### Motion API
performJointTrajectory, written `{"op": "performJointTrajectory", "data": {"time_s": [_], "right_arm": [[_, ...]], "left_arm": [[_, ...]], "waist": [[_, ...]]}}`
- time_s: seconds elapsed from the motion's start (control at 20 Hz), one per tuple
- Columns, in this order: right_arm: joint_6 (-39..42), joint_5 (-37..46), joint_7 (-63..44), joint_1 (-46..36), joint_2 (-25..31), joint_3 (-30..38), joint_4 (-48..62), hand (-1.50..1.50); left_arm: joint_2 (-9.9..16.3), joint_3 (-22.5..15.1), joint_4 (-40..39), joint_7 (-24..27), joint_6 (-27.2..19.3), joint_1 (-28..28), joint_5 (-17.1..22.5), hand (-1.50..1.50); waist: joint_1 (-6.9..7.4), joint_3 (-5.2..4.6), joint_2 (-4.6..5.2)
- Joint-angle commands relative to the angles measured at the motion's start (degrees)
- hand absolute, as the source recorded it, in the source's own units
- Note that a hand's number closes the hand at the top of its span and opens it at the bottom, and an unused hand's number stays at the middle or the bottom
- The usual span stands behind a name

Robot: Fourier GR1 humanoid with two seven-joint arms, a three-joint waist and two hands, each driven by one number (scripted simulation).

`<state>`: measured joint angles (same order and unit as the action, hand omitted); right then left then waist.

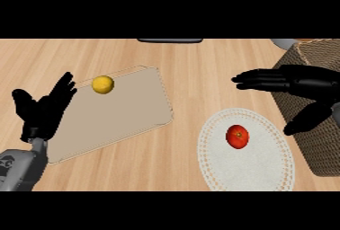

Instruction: Pick the tomato from the placemat and place it in the basket

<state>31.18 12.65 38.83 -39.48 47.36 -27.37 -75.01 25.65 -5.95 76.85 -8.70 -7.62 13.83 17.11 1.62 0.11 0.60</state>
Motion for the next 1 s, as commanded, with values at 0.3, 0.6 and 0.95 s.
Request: {"op": "performJointTrajectory", "data": {"time_s": [0.3,0.6,0.95], "right_arm": [[-1.16,1.95,13.53,1.96,-9.99,-5.65,14.41,-1.5],[-5.53,11.3,11.36,0.1,-14.4,-9.56,17.59,-1.5],[-8.65,17.98,15.95,-0.99,-16.31,-10.66,25.01,-1.5]], "left_arm": [[-1.15,0.09,0.59,0.33,0.08,-1.17,-1.73,0.0],[-0.03,2.62,2.1,-2.25,1.8,-1.32,-1.6,0.0],[0.25,5.58,-0.16,-2.31,4.23,0.01,-1.38,0.0]], "waist": [[-0.03,-0.05,-0.06],[-0.88,-0.09,-0.48],[-1.1,-0.09,-0.48]]}}
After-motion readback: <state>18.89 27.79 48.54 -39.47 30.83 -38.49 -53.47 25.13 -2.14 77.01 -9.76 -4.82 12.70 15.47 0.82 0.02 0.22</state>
